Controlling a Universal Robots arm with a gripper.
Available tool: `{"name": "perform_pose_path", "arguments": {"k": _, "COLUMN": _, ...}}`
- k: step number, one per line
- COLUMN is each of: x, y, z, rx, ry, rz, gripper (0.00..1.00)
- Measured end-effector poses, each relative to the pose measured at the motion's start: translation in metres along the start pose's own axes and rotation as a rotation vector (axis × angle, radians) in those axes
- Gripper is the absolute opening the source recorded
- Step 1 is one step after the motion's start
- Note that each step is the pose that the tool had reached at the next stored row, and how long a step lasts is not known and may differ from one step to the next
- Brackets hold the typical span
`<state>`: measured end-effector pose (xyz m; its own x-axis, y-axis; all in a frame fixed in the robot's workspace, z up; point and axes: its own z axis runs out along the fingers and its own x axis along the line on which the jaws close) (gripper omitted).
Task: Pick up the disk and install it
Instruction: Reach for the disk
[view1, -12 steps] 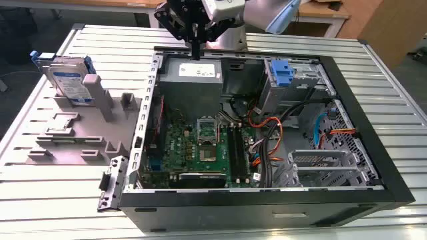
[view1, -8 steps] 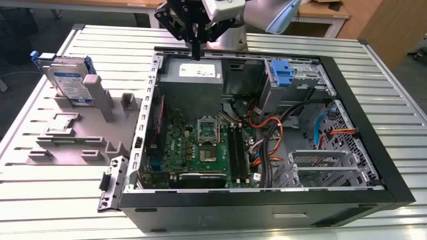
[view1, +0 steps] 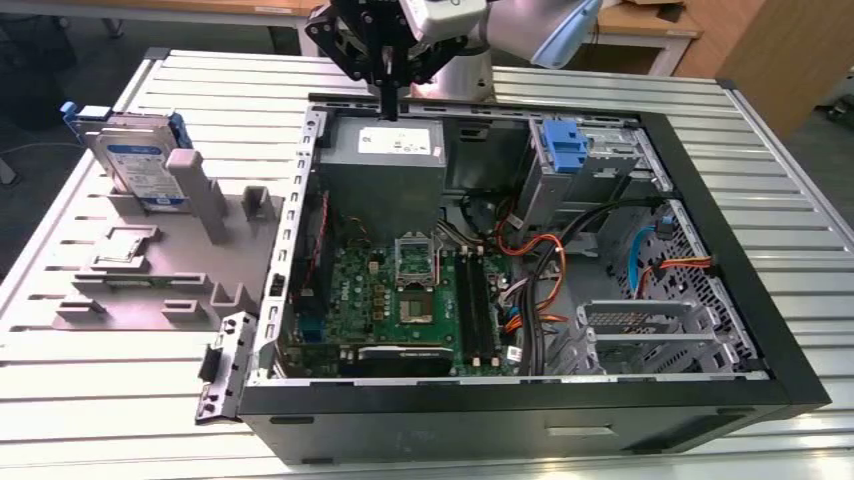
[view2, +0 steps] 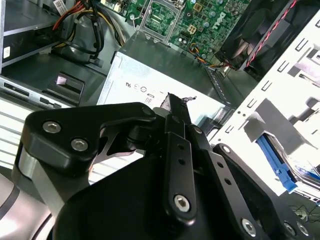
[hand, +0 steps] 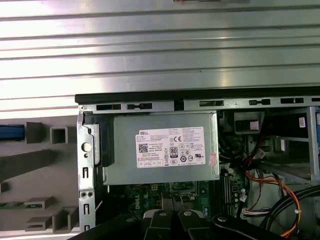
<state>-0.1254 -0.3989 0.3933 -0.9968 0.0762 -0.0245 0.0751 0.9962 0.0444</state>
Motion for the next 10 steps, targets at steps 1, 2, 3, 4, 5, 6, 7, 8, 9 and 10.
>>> {"name": "perform_pose_path", "arguments": {"k": 1, "x": 0.0006, "y": 0.0000, "z": 0.0000, "rx": 0.0000, "ry": 0.0000, "rz": 0.000, "gripper": 0.10}}
{"name": "perform_pose_path", "arguments": {"k": 2, "x": 0.0012, "y": -0.0001, "z": 0.0000, "rx": 0.0000, "ry": 0.0000, "rz": 0.000, "gripper": 0.10}}
{"name": "perform_pose_path", "arguments": {"k": 3, "x": 0.0017, "y": -0.0001, "z": 0.0000, "rx": 0.0000, "ry": 0.0000, "rz": 0.000, "gripper": 0.10}}
{"name": "perform_pose_path", "arguments": {"k": 4, "x": 0.0021, "y": -0.0001, "z": 0.0000, "rx": 0.0000, "ry": 0.0000, "rz": 0.000, "gripper": 0.10}}
{"name": "perform_pose_path", "arguments": {"k": 5, "x": 0.0025, "y": -0.0002, "z": 0.0000, "rx": 0.0000, "ry": 0.0000, "rz": 0.000, "gripper": 0.10}}
{"name": "perform_pose_path", "arguments": {"k": 6, "x": 0.0029, "y": -0.0002, "z": 0.0000, "rx": -0.0001, "ry": -0.0001, "rz": 0.000, "gripper": 0.10}}
{"name": "perform_pose_path", "arguments": {"k": 7, "x": 0.0033, "y": -0.0002, "z": 0.0000, "rx": 0.0000, "ry": 0.0000, "rz": 0.000, "gripper": 0.10}}
{"name": "perform_pose_path", "arguments": {"k": 8, "x": 0.0034, "y": -0.0003, "z": 0.0000, "rx": 0.0000, "ry": 0.0000, "rz": 0.000, "gripper": 0.10}}
{"name": "perform_pose_path", "arguments": {"k": 9, "x": 0.0034, "y": -0.0003, "z": 0.0000, "rx": 0.0000, "ry": 0.0000, "rz": 0.000, "gripper": 0.10}}
{"name": "perform_pose_path", "arguments": {"k": 10, "x": 0.0035, "y": -0.0003, "z": 0.0001, "rx": 0.0000, "ry": 0.0001, "rz": 0.000, "gripper": 0.10}}
